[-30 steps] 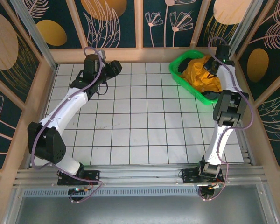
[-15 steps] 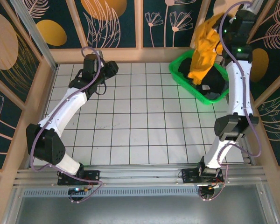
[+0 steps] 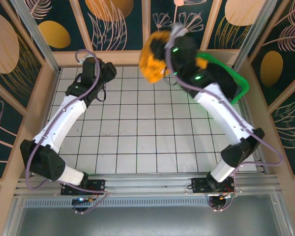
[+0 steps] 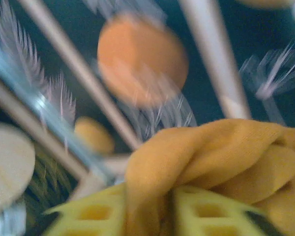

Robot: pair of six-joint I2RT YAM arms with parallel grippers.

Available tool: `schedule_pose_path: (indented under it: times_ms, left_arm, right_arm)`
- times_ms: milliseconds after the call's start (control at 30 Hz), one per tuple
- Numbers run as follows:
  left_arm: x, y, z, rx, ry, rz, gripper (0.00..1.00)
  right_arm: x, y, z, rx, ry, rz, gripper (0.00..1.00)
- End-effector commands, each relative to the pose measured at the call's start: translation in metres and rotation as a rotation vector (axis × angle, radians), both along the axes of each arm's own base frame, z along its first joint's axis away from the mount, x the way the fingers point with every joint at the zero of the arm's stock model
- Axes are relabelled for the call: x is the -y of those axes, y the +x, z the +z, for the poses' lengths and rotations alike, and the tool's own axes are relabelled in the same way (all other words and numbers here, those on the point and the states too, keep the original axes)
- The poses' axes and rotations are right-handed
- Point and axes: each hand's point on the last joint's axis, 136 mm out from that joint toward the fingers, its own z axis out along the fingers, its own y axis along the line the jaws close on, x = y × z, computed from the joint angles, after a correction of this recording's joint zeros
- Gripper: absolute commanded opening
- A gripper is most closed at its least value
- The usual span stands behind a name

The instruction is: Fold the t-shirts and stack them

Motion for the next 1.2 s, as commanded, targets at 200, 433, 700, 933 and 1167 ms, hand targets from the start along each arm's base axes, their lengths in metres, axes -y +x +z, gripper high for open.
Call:
schedule_pose_path:
  times_ms: [200,433,700,933,1167]
  left_arm:
    - [-0.024,-0.037,-0.018,-0.12,0.067,0.054,0.71]
    - [0.052,-0.071,-0.119,-0.379,0.063,-0.32,0.66]
    - [0.099,-0.135,-0.224,-0.666,0.254,-0.509,0.69]
    - [0.104,-0.163,-0.288,-0.801,0.482,-0.539,0.74]
    - [0.078,-0.145,-0.32,-0.833,0.617,-0.381,0.28]
  right_arm:
    - [-0.081,-0.022,-0.132,-0.206,-0.191,0.298,0.67]
    - [0.028,0.024,-0.21,-0.468,-0.172,0.033,0.59]
    - [0.094,0.034,-0.291,-0.689,-0.157,-0.125,0.58]
    - [0.102,0.043,-0.329,-0.789,-0.157,-0.154,0.58]
    - [0.104,0.051,-0.354,-0.847,-0.163,-0.19,0.58]
